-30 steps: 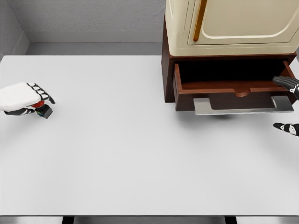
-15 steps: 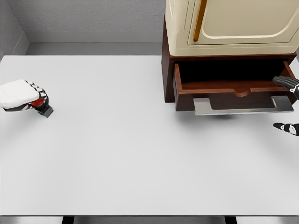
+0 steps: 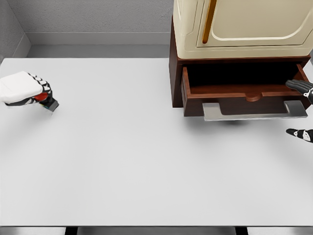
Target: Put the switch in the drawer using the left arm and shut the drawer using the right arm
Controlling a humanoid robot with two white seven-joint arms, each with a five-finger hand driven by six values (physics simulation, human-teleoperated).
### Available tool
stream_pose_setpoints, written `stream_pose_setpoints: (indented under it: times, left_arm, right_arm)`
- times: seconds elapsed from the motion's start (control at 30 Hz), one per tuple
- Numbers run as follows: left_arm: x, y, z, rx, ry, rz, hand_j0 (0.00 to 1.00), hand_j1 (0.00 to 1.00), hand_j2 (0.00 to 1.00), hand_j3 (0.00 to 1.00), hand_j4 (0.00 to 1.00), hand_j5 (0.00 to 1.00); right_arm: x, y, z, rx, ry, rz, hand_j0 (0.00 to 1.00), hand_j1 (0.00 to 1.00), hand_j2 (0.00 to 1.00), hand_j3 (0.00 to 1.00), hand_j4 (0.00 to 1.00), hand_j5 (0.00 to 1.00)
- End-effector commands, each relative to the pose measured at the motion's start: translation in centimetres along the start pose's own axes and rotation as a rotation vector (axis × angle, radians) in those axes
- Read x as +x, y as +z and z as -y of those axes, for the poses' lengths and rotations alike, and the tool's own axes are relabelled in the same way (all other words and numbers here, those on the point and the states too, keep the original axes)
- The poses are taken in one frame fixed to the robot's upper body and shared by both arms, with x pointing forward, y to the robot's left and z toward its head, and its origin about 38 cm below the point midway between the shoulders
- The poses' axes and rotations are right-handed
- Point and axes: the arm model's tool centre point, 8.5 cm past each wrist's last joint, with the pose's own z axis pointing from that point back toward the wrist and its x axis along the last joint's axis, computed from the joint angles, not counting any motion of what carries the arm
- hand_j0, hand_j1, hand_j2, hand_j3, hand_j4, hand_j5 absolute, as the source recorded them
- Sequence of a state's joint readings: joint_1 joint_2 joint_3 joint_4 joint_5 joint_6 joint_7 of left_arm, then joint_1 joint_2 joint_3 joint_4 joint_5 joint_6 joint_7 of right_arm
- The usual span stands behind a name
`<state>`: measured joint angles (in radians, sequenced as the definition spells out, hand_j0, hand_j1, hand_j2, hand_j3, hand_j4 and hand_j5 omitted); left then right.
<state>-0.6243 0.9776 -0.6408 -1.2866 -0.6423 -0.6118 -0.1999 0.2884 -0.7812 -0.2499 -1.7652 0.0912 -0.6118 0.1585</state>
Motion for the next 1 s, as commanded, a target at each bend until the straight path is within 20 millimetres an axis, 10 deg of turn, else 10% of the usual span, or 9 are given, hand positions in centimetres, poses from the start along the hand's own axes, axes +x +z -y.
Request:
stream_pose_setpoints:
  times: [0.0,0.97]
  left_arm:
    - [0.4,-0.5,-0.2,0.015,0.008,0.012,0.46,0.46,0.46,0.46,0.46,0.46]
    - [8.6,-5.5,-12.6,0.319,-0.152,0.266,0.46,0.46,0.46,0.46,0.46,0.46]
  right_arm:
    - [0.0,0.0,0.1,-0.005,-0.006,0.001,1.0,1.0,1.0,1.0,1.0,1.0]
    - [0.0,0.0,0.1,-0.006,-0.007,0.0,1.0,1.0,1.0,1.0,1.0,1.0]
